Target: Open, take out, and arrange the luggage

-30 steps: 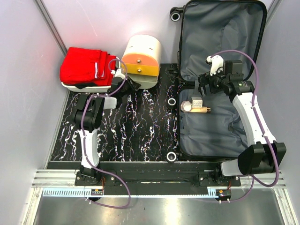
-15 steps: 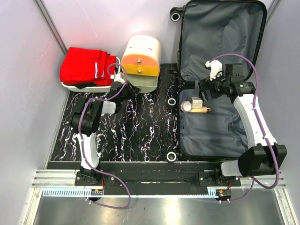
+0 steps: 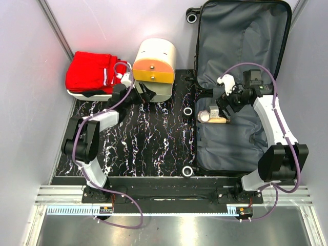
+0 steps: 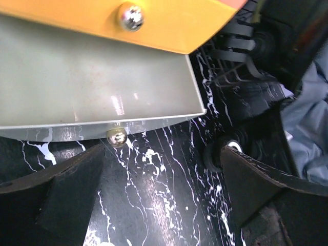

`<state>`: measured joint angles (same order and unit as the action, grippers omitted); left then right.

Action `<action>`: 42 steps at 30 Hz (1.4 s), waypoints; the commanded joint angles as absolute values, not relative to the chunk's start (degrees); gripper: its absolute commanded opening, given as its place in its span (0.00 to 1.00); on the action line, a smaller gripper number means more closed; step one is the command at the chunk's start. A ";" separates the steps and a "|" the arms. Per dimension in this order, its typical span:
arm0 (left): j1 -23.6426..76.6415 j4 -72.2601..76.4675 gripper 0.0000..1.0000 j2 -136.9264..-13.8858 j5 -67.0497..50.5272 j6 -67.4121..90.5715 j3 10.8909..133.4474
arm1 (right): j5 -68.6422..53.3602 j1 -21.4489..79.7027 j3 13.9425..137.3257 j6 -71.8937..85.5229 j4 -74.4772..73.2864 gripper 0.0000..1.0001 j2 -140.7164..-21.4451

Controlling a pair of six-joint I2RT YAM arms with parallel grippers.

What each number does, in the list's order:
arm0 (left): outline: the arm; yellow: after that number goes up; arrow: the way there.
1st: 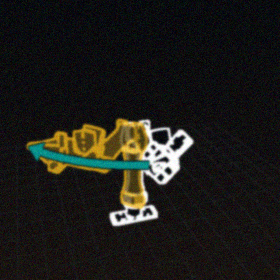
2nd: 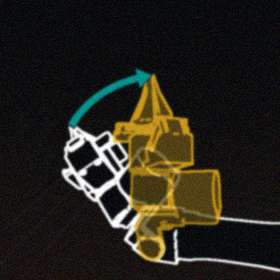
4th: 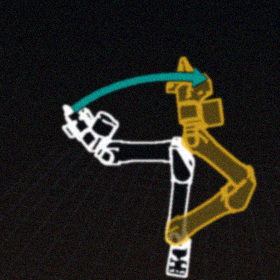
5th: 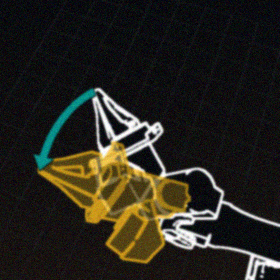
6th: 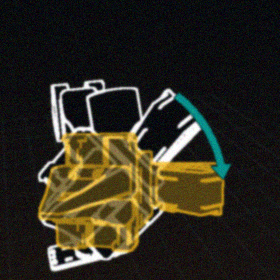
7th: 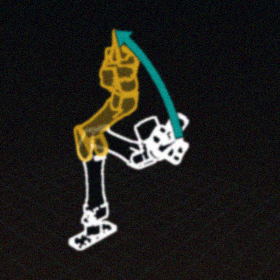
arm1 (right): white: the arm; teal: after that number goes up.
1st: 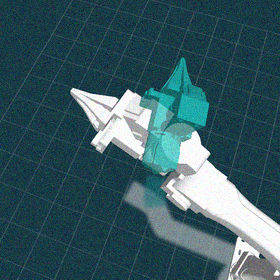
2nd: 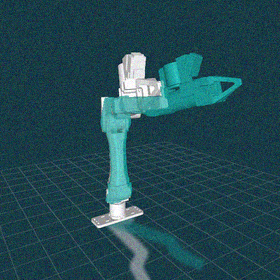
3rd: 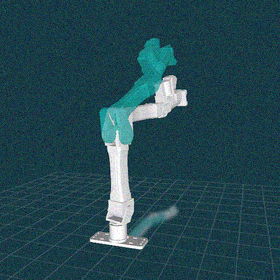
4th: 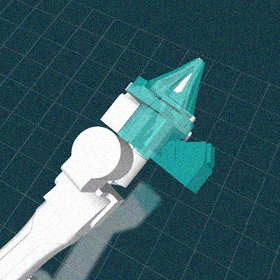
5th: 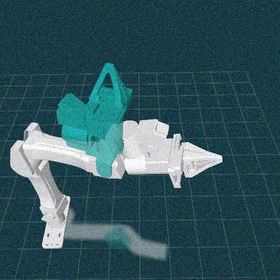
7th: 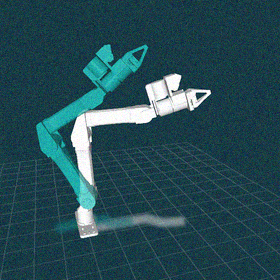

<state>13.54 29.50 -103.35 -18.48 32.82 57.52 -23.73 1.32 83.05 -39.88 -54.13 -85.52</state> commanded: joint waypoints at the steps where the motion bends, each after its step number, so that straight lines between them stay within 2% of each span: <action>1: 11.25 21.46 0.99 -96.34 -29.16 22.42 59.76 | -23.56 0.88 80.95 -52.98 -54.95 1.00 -88.59; 5: 8.88 16.44 0.99 -92.65 -31.81 19.34 59.50 | -23.20 0.88 80.51 -55.81 -49.59 1.00 -93.16; 10: 6.86 12.31 0.99 -88.51 -31.11 16.61 59.41 | -25.58 0.97 74.63 -57.56 -32.91 1.00 -94.56; 13: 5.72 11.08 0.99 -86.75 -31.11 16.00 59.24 | -24.96 1.05 73.65 -59.58 -29.55 1.00 -97.82; 29: 4.22 10.02 0.99 -85.34 -29.53 16.08 59.76 | -27.94 1.32 72.86 -66.36 -27.68 0.97 -105.20; 32: 3.96 9.93 0.99 -85.52 -29.01 15.73 60.12 | -28.04 1.58 72.86 -66.10 -28.12 0.85 -105.47; 33: 3.87 9.84 0.99 -85.52 -28.83 15.73 60.12 | -28.04 1.50 72.86 -66.01 -28.04 0.74 -105.29; 36: 3.60 9.67 0.99 -85.43 -28.74 15.73 60.12 | -28.30 1.58 72.07 -65.39 -28.04 0.59 -103.45; 37: 3.60 9.41 0.99 -85.52 -28.65 15.73 60.20 | -28.39 1.58 71.55 -65.22 -28.12 0.48 -102.58; 39: 3.52 8.71 0.99 -85.60 -29.00 15.56 61.08 | -28.83 1.49 70.84 -65.13 -28.30 0.37 -99.68; 40: 3.52 7.40 0.99 -85.87 -29.79 15.03 61.52 | -28.92 1.58 70.23 -65.13 -28.56 0.28 -98.54; 42: 3.60 6.68 0.99 -86.22 -30.76 14.50 62.57 | -29.44 1.58 69.61 -65.48 -28.91 0.22 -95.55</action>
<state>3.81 7.33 -86.74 -29.21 16.36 58.59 -26.70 1.17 70.48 -64.79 -29.02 -102.94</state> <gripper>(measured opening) 0.988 0.273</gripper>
